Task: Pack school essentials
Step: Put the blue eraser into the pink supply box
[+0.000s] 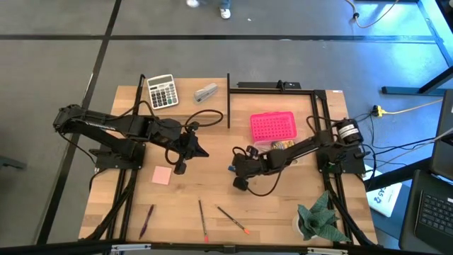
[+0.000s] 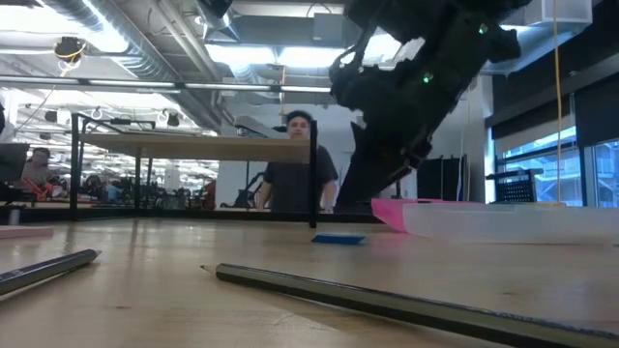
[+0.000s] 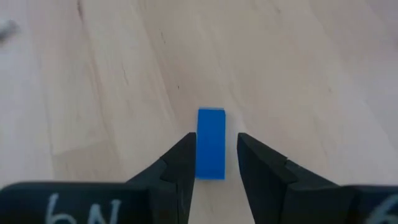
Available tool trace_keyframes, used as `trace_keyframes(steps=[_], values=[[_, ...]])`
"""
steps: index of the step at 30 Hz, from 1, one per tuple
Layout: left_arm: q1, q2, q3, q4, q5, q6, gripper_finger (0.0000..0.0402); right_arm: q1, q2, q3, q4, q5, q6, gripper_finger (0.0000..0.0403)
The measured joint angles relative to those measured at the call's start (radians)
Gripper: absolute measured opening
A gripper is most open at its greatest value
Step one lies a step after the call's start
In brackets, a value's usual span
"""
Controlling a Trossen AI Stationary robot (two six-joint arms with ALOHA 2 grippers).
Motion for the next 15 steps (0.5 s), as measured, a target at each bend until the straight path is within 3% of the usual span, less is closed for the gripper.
trace_keyframes(steps=[15], values=[[0.000,0.000,0.000,0.002,0.000,0.000,0.0000,-0.001,-0.191,0.001,-0.225,0.013,-0.001,0.0119]])
